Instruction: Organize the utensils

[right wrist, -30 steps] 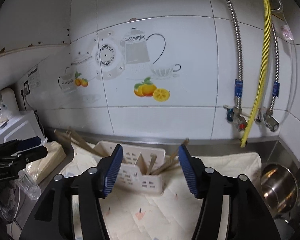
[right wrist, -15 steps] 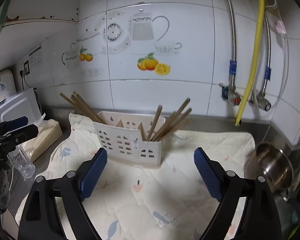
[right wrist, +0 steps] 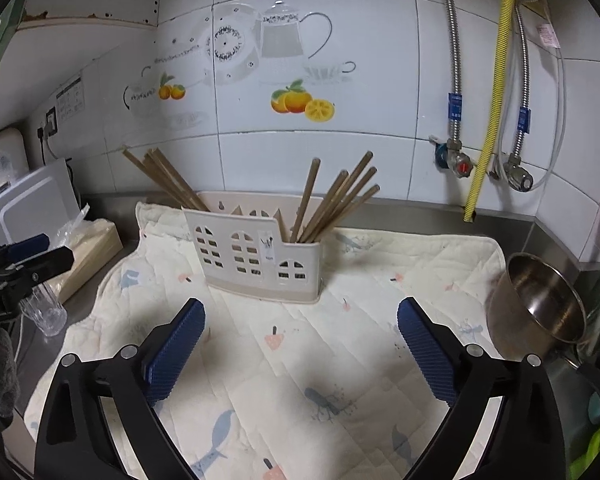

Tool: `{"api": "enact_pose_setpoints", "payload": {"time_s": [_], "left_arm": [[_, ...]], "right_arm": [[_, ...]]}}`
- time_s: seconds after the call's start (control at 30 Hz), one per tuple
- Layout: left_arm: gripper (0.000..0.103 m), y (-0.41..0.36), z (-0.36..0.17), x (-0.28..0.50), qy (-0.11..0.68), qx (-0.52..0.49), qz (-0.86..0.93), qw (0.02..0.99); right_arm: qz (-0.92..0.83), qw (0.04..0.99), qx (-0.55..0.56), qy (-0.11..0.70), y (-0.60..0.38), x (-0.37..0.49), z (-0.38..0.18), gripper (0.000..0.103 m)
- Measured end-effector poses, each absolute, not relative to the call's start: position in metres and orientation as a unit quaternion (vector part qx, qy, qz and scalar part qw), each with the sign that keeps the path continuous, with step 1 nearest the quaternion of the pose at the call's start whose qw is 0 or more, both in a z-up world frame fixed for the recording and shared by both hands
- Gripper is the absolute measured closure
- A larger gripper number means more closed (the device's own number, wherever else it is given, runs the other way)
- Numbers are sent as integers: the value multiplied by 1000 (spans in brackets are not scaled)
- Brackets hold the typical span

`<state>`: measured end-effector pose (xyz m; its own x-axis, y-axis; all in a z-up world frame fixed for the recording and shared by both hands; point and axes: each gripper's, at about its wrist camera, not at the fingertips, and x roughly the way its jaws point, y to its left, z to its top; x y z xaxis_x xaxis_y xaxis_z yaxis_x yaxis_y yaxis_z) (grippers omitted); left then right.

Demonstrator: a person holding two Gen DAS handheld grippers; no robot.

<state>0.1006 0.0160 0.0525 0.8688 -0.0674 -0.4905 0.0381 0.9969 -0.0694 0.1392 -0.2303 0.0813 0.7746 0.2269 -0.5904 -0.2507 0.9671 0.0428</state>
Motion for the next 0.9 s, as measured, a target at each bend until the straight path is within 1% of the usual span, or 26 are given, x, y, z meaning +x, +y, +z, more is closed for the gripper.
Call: {"api": "enact_pose_setpoints", "payload": {"time_s": [0.17, 0.9], "left_arm": [[5, 17, 47, 94, 258, -28, -23, 965], [5, 11, 34, 90, 272, -33, -17, 962]], "right_arm": [[129, 938, -4, 321, -235, 134, 75, 9], [117, 932, -3, 342, -242, 128, 56, 7]]}}
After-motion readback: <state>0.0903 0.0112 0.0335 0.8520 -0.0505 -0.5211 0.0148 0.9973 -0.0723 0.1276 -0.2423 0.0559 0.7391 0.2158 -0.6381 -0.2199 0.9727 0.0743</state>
